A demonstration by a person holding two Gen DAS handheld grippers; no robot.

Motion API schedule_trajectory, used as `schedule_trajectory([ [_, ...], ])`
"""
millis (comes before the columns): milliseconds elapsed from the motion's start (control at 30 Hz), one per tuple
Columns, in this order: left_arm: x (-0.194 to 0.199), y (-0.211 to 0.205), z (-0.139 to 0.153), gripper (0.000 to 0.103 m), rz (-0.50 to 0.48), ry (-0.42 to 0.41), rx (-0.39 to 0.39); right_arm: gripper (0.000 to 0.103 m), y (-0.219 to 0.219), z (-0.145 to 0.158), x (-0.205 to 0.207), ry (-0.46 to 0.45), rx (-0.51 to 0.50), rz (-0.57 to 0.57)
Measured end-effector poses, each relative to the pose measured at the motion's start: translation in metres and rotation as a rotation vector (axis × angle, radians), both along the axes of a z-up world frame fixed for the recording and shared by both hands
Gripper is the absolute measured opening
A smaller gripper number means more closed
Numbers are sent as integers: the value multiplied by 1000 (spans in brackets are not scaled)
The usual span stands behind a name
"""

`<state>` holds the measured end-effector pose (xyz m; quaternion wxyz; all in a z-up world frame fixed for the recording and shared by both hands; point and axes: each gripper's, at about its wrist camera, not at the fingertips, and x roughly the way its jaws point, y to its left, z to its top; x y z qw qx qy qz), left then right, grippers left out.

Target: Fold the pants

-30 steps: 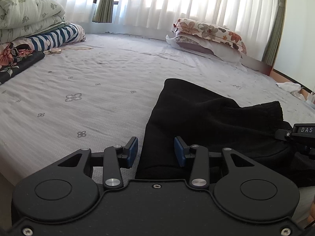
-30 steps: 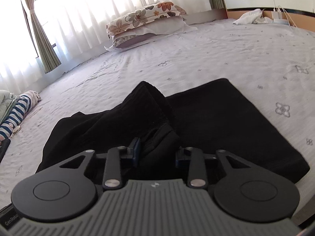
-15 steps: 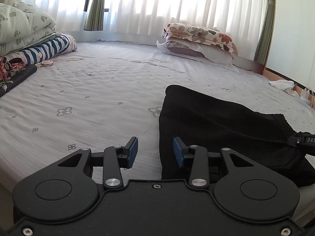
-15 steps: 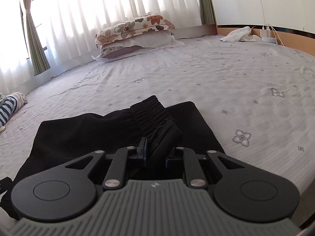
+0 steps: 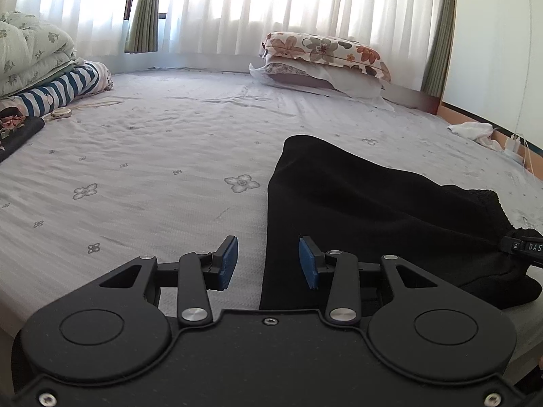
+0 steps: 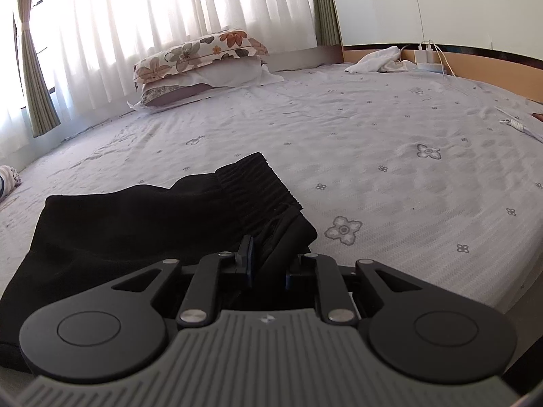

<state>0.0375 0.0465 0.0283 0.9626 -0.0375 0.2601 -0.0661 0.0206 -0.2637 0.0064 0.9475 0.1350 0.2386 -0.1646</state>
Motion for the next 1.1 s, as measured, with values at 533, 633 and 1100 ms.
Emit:
schedule_trajectory([
  [533,-5,-20,3,42,-46,-6,59,23,25,-9,-2,0,-77,81],
  [633,-4,-23,-3,42,-46,15,83,28,25,-8,-3,0,-82,91],
  [1100,0,-11,-18,44,-23,58,68,91,27,25,-46,-108,-151,132],
])
